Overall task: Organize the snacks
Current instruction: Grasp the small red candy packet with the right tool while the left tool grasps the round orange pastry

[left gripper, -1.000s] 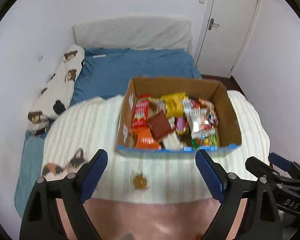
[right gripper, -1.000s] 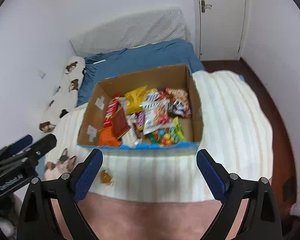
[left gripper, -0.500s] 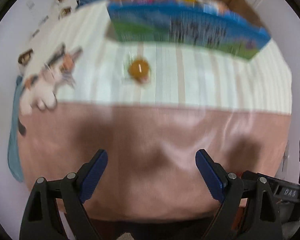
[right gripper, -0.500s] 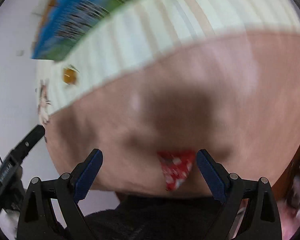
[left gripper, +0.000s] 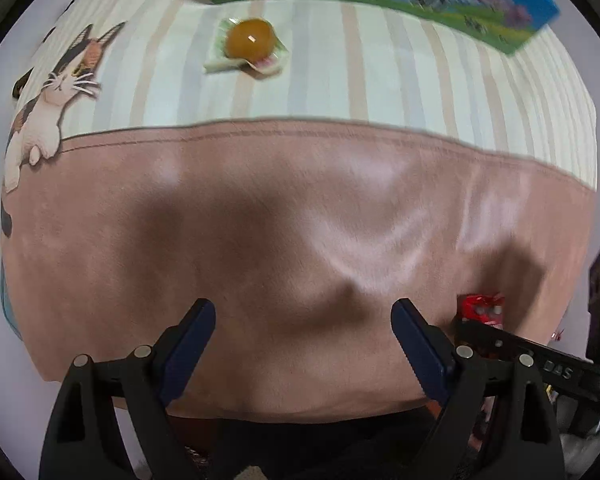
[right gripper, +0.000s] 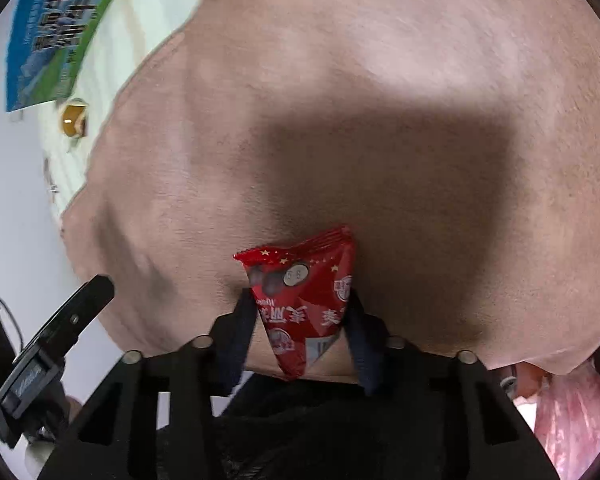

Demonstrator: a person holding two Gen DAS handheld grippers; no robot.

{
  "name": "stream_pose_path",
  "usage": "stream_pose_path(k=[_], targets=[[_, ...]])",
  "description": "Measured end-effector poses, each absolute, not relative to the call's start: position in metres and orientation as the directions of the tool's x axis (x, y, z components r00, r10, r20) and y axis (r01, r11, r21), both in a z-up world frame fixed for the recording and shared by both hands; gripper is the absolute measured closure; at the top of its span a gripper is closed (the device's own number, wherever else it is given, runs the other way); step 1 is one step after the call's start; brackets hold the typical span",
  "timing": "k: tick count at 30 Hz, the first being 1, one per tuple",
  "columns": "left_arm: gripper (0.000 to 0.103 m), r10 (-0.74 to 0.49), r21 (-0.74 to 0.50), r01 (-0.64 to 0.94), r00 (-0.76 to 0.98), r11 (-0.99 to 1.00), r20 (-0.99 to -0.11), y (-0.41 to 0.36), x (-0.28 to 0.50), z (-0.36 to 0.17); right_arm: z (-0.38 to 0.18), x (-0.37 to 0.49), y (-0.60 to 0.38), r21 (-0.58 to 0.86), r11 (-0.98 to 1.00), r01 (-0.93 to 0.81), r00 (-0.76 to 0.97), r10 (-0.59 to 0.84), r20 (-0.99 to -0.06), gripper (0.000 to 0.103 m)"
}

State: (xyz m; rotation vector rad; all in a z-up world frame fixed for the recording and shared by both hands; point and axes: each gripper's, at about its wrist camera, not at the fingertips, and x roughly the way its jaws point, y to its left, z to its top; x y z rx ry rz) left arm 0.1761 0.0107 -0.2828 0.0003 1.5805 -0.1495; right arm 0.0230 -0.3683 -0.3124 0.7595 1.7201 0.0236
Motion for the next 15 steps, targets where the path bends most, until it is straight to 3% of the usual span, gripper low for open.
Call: stream_pose_path(k=[9,15], targets=[[0.013,-0.116,-0.122,-0.067,0.085,0.990,-0.990,0.059,0.268,-0.273,-0.259,0.105,-0.349,0.426,0.840,0.335,0.063,0.431,-0.900,0.060],[0.013,-0.199,-0.198,-0.145,0.004,0.969,-0.980,0.072,0.330,-0.306,-0.252,0.162,-0.327,0.346,0.905,0.247,0.084,0.336,-0.938,0.060]])
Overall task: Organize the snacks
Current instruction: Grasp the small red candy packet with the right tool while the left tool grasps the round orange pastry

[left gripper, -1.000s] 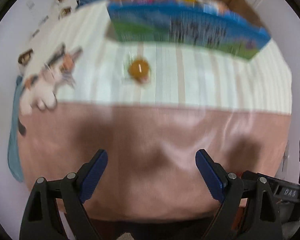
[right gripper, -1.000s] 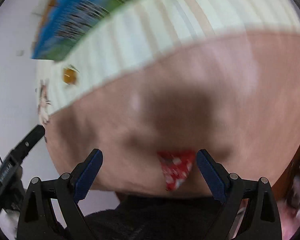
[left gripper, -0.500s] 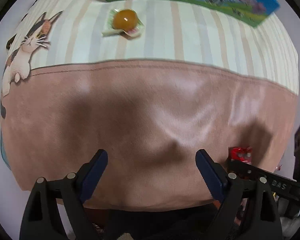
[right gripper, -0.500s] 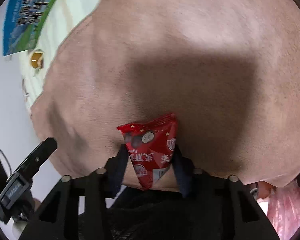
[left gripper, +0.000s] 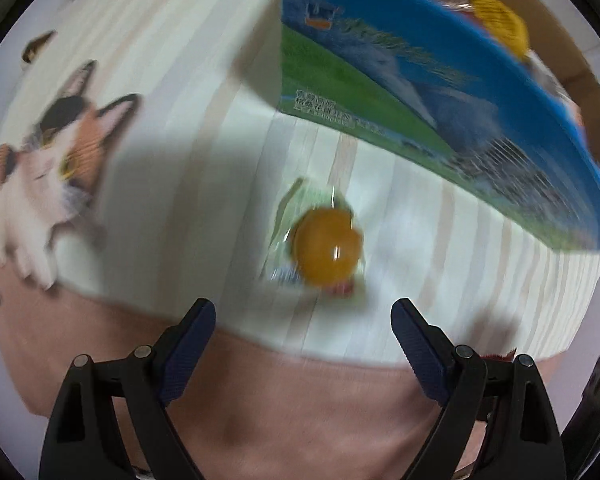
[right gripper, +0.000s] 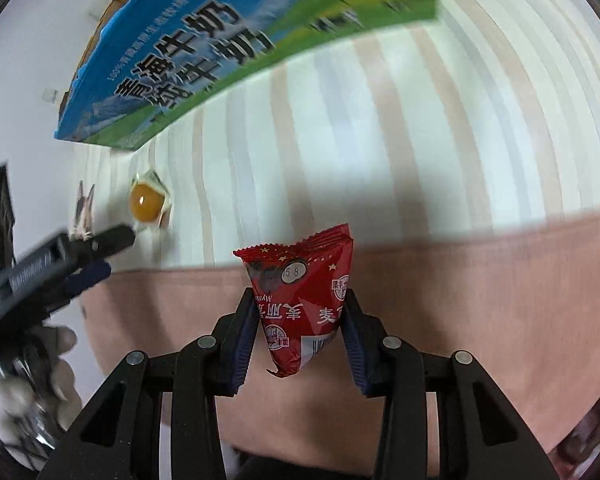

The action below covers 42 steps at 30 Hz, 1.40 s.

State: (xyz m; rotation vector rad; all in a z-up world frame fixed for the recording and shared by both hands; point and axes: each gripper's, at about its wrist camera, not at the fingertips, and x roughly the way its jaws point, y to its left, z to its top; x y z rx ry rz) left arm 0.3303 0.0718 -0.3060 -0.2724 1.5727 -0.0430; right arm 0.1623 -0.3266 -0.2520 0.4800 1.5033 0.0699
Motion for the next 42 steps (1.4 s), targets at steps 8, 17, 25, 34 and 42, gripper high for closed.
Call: stream_pose_path(k=[8,17,25,34,42], targets=[[0.047,-0.126,-0.130,-0.093,0.043,0.987,-0.991,0.061,0.354,-0.327,-0.272,0.189,-0.336,0.302,0.913,0.275,0.034,0.304,-0.952,0.059],[0.048,-0.094,-0.095,-0.026,0.054,0.995,-0.994,0.045,0.321,-0.316,-0.274,0.210,-0.335,0.268,0.931,0.248,0.038,0.268,-0.963,0.059],[0.048,-0.118,-0.118,0.021,-0.004,0.993,-0.993,0.038,0.240,-0.314,-0.270,0.174,-0.325,0.321,0.926,0.202,-0.005,0.328,-0.945,0.060],[0.046,-0.109,-0.112,0.058,-0.052,0.992,-0.993,0.033,0.227,-0.339,-0.285,0.130,-0.321,0.331,0.923,0.194,-0.049,0.346,-0.937,0.060],[0.046,-0.064,-0.068,0.099,-0.044,0.993,-0.997,0.023,0.230,-0.357,-0.303,0.140,-0.306,0.317,0.925,0.210,-0.067,0.337,-0.939,0.052]])
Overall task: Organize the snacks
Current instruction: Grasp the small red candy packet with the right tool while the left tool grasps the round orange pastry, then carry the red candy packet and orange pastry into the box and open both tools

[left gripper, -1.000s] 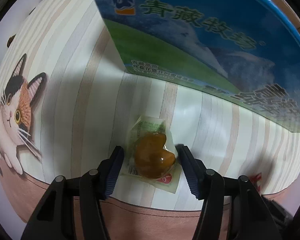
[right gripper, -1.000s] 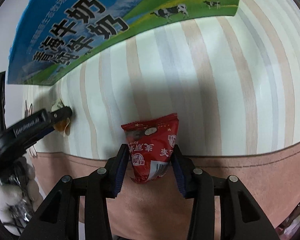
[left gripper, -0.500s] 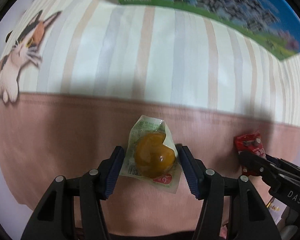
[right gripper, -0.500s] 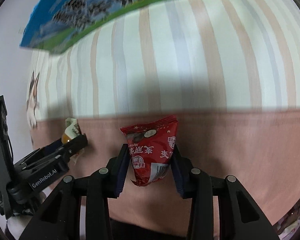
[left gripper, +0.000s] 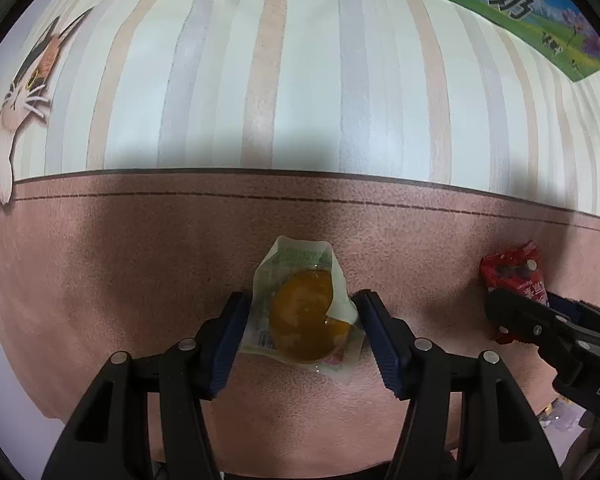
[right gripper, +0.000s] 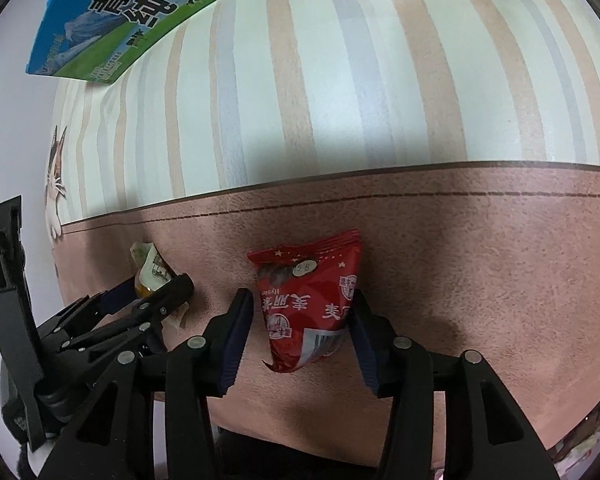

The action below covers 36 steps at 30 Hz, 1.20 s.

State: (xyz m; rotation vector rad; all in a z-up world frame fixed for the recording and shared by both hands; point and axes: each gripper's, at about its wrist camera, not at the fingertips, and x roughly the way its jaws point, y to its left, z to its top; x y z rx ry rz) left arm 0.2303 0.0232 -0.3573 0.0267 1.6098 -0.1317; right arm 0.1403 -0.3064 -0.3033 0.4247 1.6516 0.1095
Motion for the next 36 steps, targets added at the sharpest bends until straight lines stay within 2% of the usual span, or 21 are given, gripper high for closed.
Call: stream_pose_path(k=[5,9,20,31,36], targets=[[0.048,-0.041,-0.043,0.125,-0.024,0.991,-0.999,0.003,0.209,-0.354,-0.309,0.140,-0.298,0.277,0.945,0.175,-0.076,0.293,-0.953,0.052],[0.050,-0.054,-0.056,0.118,-0.021,0.991,-0.998,-0.004,0.206,-0.344,-0.308,0.138,-0.291,0.242,0.962,0.122,-0.067,0.252,-0.965,0.058],[0.050,-0.114,-0.112,0.106,0.012,0.988,-0.993,0.002,0.199,-0.313,-0.283,0.124,-0.298,0.297,0.948,0.118,-0.009,0.300,-0.954,0.062],[0.050,-0.265,-0.253,0.107,0.112,0.962,-0.958,-0.001,0.222,-0.230,-0.210,0.139,-0.318,0.405,0.909,0.098,0.120,0.394,-0.911,0.062],[0.050,-0.326,-0.304,0.142,0.175,0.942,-0.929,-0.004,0.268,-0.179,-0.166,0.160,-0.333,0.446,0.890,0.091,0.212,0.421,-0.882,0.062]])
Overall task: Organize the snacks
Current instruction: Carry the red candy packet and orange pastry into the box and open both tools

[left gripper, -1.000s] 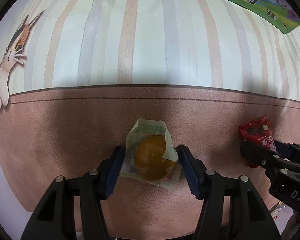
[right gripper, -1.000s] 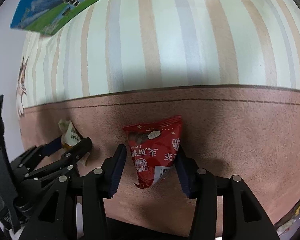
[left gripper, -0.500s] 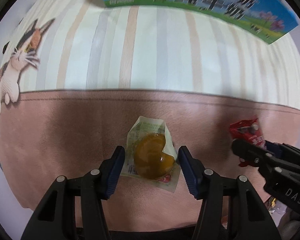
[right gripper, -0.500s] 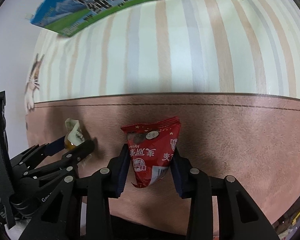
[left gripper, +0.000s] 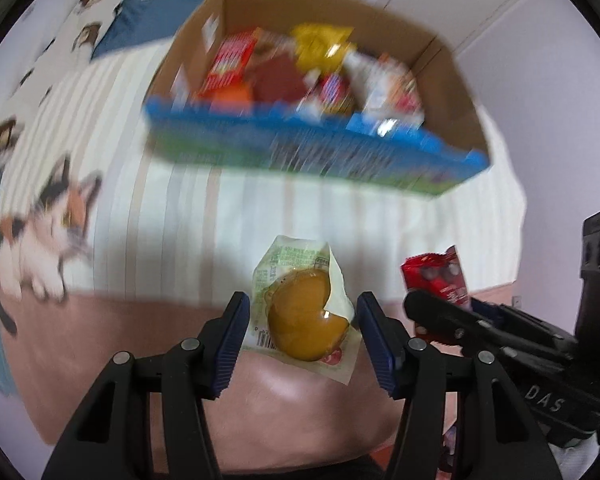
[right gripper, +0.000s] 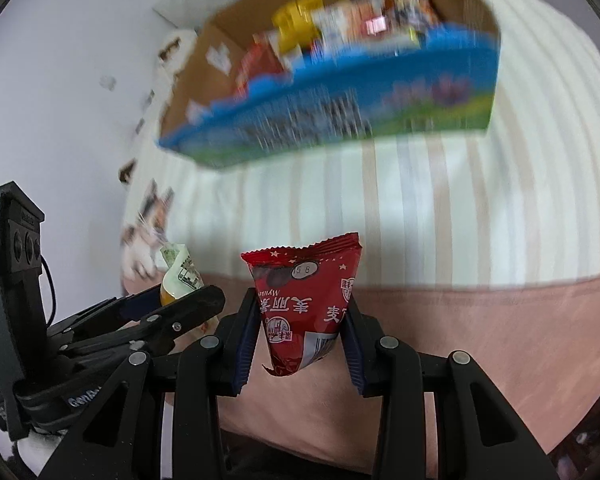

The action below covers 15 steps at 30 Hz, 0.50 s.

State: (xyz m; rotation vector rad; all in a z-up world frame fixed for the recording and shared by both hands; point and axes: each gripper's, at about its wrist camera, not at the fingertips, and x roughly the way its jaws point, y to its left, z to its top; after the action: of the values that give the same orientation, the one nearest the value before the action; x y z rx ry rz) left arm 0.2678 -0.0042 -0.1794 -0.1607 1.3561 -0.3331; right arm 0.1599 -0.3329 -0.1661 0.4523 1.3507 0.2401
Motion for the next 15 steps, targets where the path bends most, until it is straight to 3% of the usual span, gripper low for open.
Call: stream_pose_path(k=[8,15], targets=[[0.050,-0.315,-0.264,0.206,0.277,0.942,-0.908,-0.021,0.359,-0.122,-0.108,0.231,-0.351,0.443,0.893,0.080,0.344,0.393,-0.853,0.062],[0.050,-0.277,-0.238,0.187,0.224,0.953,-0.934,-0.033,0.459,-0.136,-0.107,0.307,-0.386,0.365,0.920,0.144,0.352,0.297,-0.888,0.062]])
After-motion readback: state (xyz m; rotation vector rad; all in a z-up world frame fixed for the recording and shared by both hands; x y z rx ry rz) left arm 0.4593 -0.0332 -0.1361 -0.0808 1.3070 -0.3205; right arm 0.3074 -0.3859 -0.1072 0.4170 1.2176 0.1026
